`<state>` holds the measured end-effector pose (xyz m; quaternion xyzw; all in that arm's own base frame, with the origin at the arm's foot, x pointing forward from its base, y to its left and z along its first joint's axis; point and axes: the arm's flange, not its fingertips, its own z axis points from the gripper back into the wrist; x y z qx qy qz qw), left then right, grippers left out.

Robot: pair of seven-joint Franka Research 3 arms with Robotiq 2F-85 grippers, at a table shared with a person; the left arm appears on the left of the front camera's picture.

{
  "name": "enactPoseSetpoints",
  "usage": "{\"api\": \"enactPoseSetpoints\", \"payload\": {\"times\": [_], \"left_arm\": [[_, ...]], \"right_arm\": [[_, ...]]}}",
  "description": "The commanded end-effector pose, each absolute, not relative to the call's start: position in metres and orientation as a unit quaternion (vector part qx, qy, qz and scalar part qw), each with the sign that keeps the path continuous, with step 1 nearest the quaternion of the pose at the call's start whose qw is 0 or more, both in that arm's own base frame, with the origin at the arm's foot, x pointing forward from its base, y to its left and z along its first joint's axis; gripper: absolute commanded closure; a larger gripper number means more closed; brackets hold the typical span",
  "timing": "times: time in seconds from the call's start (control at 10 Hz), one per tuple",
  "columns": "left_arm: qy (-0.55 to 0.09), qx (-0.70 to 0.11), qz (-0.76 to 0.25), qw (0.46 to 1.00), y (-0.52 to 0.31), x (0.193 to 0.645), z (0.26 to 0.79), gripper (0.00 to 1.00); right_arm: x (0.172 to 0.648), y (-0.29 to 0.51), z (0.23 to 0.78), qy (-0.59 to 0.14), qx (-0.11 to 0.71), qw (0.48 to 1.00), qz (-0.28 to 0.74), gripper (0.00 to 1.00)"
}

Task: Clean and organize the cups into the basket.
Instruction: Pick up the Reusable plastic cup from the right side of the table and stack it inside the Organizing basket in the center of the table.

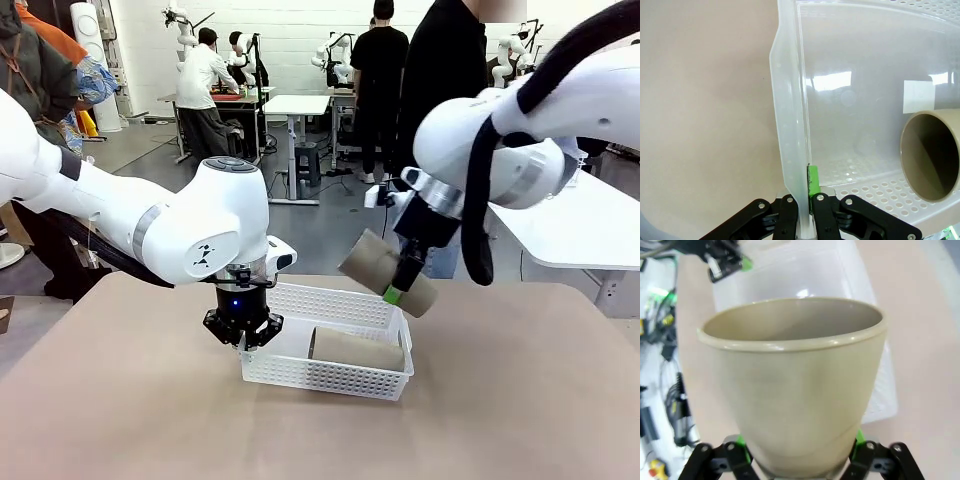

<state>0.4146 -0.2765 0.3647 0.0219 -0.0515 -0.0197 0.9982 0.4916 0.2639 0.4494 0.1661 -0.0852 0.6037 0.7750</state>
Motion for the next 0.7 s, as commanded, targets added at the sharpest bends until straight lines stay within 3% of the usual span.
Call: {"api": "enactPoseSetpoints", "payload": {"times": [0.0,0.3,0.6], "left_arm": [[-0.056,0.024,-0.018,0.998,-0.278,0.414,0.366,1.0],[-0.056,0.024,-0.018,0.998,-0.278,0.414,0.366,1.0],[-0.056,0.024,-0.018,0.998,-0.278,0.414,0.366,1.0]], "right_arm": [[0.504,0.285,0.468,-0.056,0.169,0.752,0.635,0.19],[0.509,0.296,0.459,-0.001,0.177,0.704,0.688,0.19],[0.518,0.302,0.426,0.005,0.172,0.669,0.723,0.19]]}}
